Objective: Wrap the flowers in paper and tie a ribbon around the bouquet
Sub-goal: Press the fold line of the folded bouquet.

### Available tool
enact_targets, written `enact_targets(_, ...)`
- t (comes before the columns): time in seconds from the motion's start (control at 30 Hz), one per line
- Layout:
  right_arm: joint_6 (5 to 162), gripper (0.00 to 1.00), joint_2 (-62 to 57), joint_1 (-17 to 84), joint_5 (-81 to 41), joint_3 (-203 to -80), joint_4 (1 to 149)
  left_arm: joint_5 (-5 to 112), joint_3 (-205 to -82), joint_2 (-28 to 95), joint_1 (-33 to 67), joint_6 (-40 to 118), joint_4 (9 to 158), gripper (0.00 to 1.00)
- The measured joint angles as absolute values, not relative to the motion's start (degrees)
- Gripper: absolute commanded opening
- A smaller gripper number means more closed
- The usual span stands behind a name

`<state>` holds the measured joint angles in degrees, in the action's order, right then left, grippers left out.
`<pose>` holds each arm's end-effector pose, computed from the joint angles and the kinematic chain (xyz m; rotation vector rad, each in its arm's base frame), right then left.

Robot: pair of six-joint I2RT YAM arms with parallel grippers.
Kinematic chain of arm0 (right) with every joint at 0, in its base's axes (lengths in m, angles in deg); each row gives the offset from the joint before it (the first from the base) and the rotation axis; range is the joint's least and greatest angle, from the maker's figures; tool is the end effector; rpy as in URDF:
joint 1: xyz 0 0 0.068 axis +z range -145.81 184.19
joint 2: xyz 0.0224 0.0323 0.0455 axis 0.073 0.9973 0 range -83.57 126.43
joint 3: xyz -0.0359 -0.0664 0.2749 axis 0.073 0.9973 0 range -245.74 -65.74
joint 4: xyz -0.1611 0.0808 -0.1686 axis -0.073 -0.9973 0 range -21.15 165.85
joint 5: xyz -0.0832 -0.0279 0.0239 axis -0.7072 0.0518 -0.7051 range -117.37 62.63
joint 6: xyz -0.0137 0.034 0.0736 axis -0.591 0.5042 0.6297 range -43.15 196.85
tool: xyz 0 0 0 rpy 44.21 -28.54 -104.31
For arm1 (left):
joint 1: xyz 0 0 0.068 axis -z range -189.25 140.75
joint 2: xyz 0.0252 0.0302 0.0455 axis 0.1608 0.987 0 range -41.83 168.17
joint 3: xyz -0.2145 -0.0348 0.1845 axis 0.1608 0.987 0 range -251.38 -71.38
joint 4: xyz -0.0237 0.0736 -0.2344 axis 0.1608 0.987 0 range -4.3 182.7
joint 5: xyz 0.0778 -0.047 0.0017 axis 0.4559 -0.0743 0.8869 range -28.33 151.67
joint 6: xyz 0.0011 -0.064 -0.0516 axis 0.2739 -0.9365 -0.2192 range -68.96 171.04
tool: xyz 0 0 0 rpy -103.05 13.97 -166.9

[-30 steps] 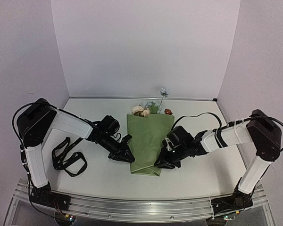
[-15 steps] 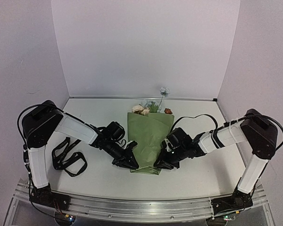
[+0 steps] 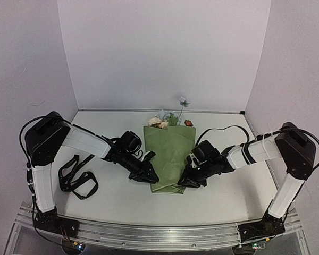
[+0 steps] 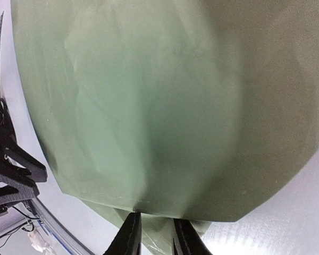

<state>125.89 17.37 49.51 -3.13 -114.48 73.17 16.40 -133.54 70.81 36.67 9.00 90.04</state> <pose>0.2187 0.2628 0.1268 -0.1007 2.8371 1.0708 0.2350 -0.3158 0.1284 -0.4435 -2.6592 1.3904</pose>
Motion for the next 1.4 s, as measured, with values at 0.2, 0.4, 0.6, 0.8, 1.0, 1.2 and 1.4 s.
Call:
enact_targets(0.2, 126.53, 0.23, 12.1, 51.47, -3.29, -114.04, 70.57, 16.35, -133.51, 72.26, 36.76, 8.7, 90.04, 0.18)
enact_targets(0.4, 128.28, 0.22, 10.85, 53.29, -3.29, -112.48, 71.78, 16.33, -133.51, 72.32, 36.99, 8.52, 89.62, 0.18)
enact_targets(0.6, 131.03, 0.21, 14.45, 53.45, -3.15, -109.78, 75.81, 16.33, -133.51, 72.39, 36.99, 8.54, 89.66, 0.18)
enact_targets(0.8, 132.95, 0.21, 16.39, 53.42, -2.31, -109.33, 81.23, 16.35, -133.51, 72.64, 36.99, 8.54, 89.68, 0.17)
enact_targets(1.0, 133.4, 0.21, 16.37, 53.42, -2.57, -108.74, 82.51, 16.34, -133.51, 72.65, 36.99, 8.7, 90.22, 0.17)
enact_targets(1.2, 132.53, 0.21, 16.27, 53.53, -3.6, -109.45, 80.83, 16.51, -133.51, 72.05, 36.82, 9.31, 92.44, 0.21)
enact_targets(1.4, 130.87, 0.21, 16.2, 53.04, -5.91, -112.18, 75.04, 18.73, -133.53, 66.91, 33.02, 9.95, 95.43, 0.28)
